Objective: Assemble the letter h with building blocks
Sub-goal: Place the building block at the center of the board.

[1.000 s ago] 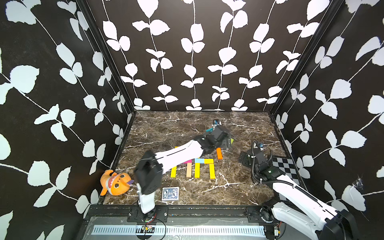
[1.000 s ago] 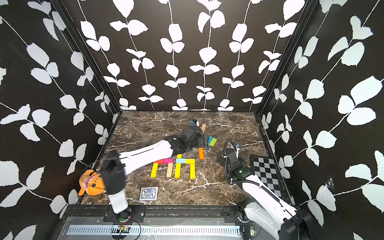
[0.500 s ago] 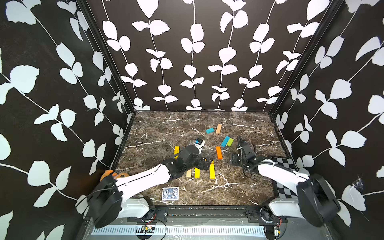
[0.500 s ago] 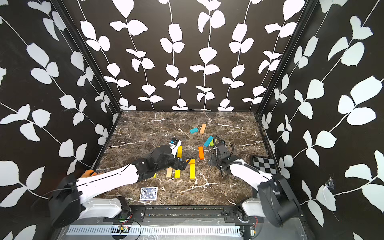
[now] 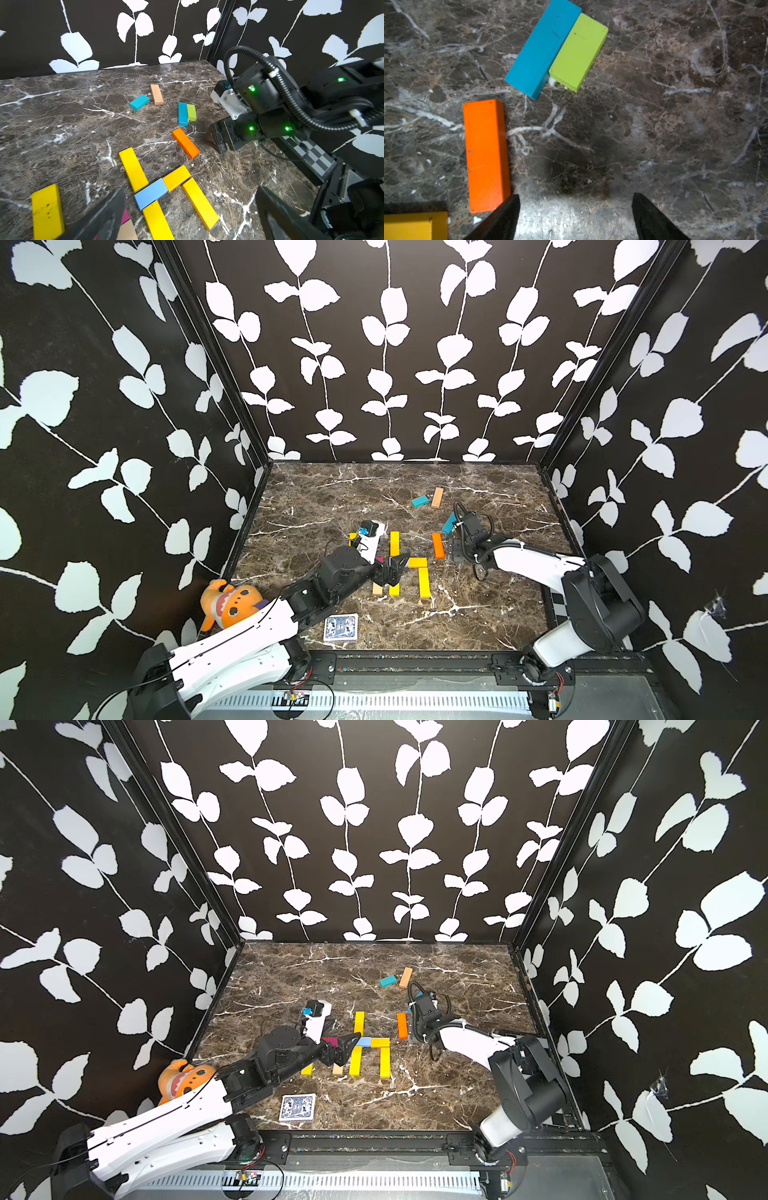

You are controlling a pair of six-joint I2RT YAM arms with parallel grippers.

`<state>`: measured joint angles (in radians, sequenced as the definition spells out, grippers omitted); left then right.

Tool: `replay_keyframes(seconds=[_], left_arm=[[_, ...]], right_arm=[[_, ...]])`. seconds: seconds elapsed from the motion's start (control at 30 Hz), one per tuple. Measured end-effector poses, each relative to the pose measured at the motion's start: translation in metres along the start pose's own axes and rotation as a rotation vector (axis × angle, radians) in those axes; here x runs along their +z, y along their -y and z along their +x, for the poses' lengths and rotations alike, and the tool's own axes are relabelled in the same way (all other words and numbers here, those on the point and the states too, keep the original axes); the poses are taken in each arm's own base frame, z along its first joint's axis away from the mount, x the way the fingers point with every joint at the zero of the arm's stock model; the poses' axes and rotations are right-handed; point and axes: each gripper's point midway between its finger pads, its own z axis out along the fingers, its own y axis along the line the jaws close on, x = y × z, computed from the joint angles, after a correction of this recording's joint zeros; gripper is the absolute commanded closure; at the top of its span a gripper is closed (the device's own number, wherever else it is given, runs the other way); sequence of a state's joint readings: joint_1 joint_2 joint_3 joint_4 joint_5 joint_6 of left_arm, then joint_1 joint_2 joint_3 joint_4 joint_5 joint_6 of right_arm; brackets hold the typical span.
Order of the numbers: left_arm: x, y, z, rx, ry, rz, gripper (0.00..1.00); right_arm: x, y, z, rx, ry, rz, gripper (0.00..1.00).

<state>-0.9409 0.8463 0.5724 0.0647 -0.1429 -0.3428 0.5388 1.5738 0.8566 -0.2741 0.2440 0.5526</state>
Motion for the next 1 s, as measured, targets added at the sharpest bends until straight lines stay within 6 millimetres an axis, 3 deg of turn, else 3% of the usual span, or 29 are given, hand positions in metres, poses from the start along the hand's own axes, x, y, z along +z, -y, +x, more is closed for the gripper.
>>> replay_keyframes(seconds=[0.27,0.57,1.0], left_arm=[[-0.012,-0.01,0.004,0.008,0.02,-0.031,0.01],[-0.012,-0.016,0.01,0.026,-0.002,-0.063,0.01],[-0.008,-0.018,0.018,0.032,-0.031,-0.074,0.01]], right_arm=[[0.024,-0.004,0.01,-0.035,-0.067,0.039,0.17],[0.025,-0.014,0.009,-0.055,-0.063,0.029,0.17],[0.025,-0.012,0.008,-0.058,-0.059,0.044,0.16]])
